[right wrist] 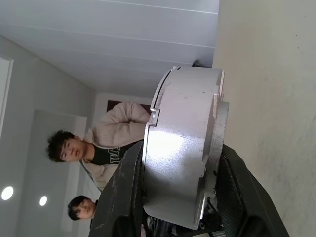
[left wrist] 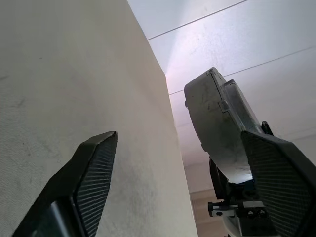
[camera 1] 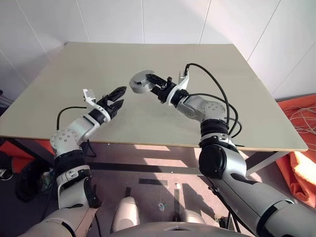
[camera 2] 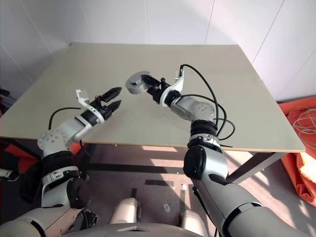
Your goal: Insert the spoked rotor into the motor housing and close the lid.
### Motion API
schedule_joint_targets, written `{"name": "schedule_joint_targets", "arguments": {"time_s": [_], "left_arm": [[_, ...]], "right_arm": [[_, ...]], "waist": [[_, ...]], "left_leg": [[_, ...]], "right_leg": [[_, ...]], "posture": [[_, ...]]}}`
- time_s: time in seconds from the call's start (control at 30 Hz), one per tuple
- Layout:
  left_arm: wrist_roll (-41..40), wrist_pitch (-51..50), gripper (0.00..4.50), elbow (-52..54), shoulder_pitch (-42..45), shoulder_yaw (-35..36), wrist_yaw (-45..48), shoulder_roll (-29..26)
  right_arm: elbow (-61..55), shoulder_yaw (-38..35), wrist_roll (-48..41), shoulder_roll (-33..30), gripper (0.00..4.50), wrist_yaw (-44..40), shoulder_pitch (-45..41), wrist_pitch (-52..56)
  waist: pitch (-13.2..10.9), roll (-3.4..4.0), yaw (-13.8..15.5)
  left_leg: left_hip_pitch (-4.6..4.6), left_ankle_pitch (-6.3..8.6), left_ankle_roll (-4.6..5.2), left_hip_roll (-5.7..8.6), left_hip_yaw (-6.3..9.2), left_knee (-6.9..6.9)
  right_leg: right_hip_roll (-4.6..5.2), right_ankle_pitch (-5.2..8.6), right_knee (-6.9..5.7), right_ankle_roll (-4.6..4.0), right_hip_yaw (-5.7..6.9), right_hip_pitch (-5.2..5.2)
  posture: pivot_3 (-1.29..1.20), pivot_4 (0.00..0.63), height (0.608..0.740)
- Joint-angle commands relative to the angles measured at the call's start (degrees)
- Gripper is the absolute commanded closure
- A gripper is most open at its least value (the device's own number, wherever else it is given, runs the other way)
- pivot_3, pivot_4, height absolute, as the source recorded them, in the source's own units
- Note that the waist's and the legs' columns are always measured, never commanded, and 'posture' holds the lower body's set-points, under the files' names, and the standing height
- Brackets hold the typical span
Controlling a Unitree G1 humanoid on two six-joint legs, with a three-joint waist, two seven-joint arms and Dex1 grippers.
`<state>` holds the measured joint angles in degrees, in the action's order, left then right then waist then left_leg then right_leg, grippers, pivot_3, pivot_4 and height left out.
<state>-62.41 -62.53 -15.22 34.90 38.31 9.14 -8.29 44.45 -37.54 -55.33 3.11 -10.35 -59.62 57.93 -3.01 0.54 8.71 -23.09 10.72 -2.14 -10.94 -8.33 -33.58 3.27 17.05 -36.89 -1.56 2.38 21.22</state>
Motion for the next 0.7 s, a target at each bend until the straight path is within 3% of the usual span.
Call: {"name": "schedule_joint_targets", "arguments": {"time_s": [0.03, 0.3, 0.7], "left_arm": [[-6.1, -1.7, 0.04, -1.8, 1.9, 2.0, -2.4, 0.0], [-19.2, -3.7, 0.04, -5.1, 4.5, 3.9, -0.5, 0.5], [-22.5, -3.5, 0.04, -7.2, 4.6, 1.4, -2.4, 1.2]], "right_arm": [[-2.7, 0.1, -2.5, -0.2, 2.59, -1.1, -1.7, 0.0], [-6.0, 2.1, -5.0, 0.5, 2.59, -2.5, -0.1, 10.2], [-8.8, 2.3, -5.5, 1.9, 2.59, -1.1, 1.4, 12.9]], "waist": [[0.0, 0.00, 0.0], [0.0, 0.00, 0.1], [0.0, 0.00, 0.1]], "left_leg": [[0.00, 0.00, 0.00, 0.00, 0.00, -0.02], [-0.01, 0.00, 0.00, 0.00, 0.02, -0.15], [-0.01, 0.01, -0.01, -0.11, 0.07, -0.47]], "right_leg": [[0.00, 0.00, -0.01, 0.00, 0.00, 0.00], [-0.01, -0.06, -0.05, 0.04, -0.01, -0.02], [0.04, -0.31, -0.04, 0.19, -0.02, -0.17]], "posture": [[0.00, 0.000, 0.740], [0.00, 0.000, 0.740], [0.00, 0.000, 0.740]]}}
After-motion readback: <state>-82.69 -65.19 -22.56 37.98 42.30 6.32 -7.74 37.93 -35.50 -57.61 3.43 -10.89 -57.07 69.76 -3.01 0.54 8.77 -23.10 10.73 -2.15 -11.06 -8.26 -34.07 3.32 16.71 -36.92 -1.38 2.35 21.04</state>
